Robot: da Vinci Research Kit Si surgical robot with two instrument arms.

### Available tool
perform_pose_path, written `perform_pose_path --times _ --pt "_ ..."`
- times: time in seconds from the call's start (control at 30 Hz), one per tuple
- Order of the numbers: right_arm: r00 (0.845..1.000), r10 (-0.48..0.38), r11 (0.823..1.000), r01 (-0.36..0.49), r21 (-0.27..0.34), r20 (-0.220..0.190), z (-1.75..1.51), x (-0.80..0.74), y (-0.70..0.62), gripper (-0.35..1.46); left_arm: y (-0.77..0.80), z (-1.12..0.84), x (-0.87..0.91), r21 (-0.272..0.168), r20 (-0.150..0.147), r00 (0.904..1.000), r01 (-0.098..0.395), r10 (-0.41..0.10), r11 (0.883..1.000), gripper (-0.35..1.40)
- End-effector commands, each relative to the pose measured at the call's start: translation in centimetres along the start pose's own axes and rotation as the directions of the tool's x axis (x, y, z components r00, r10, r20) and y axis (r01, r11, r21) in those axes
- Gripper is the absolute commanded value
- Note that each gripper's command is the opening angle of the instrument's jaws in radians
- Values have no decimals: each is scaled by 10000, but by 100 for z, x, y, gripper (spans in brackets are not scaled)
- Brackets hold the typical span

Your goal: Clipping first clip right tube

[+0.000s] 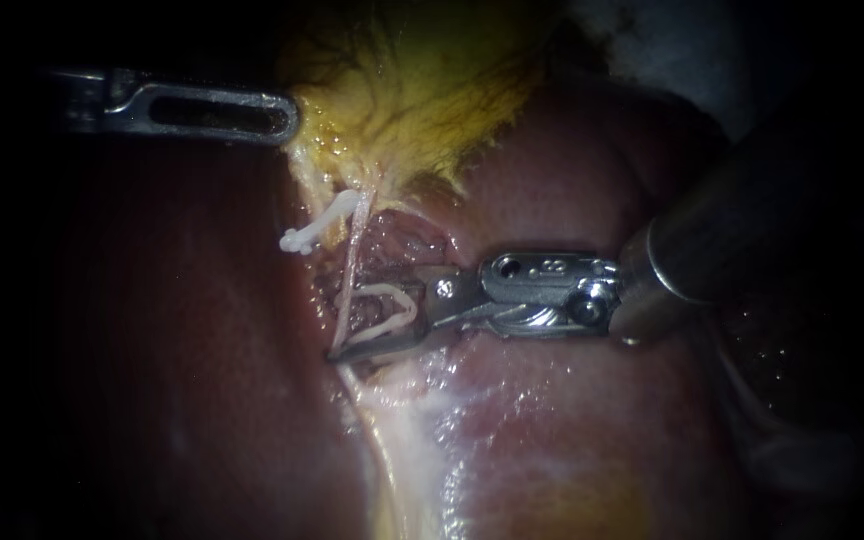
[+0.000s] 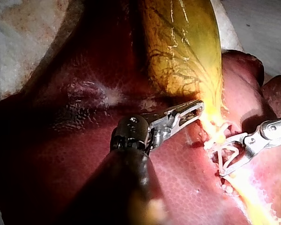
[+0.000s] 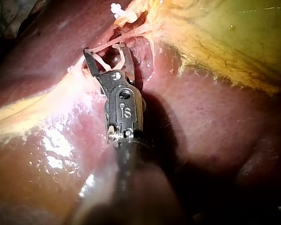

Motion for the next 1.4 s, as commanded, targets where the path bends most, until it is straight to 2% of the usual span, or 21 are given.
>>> perform_pose_path --times 0.03,0.37,0.6,0.77,0.93,1.2,1.4 --pt "10000 4 10000 -4 3 1 -1 0 0 50 0 0 0 4 -3 10000 2 -2 10000 -35" --pt "9998 179 9996 -179 208 13 -37 16 4 51 0 -2 0 14 -8 10000 -1 1 10000 -35" --pt "9986 527 9979 -527 371 31 -65 13 7 52 1 -3 0 19 -11 10000 -2 2 10000 -35" --pt "9954 958 9947 -960 378 63 -72 6 11 52 1 -3 0 21 -12 10000 -2 2 10000 -35" --pt "9912 1291 9872 -1312 902 285 -71 -3 14 52 1 -4 0 23 -13 10000 -3 3 10000 -35" --pt "9845 1598 9661 -1709 1935 718 -68 -27 10 52 1 -5 1 28 -15 10000 -5 5 10000 -35" --pt "9817 1733 9538 -1872 2348 790 -65 -40 8 52 2 -6 1 32 -17 10000 -6 6 10000 -35"
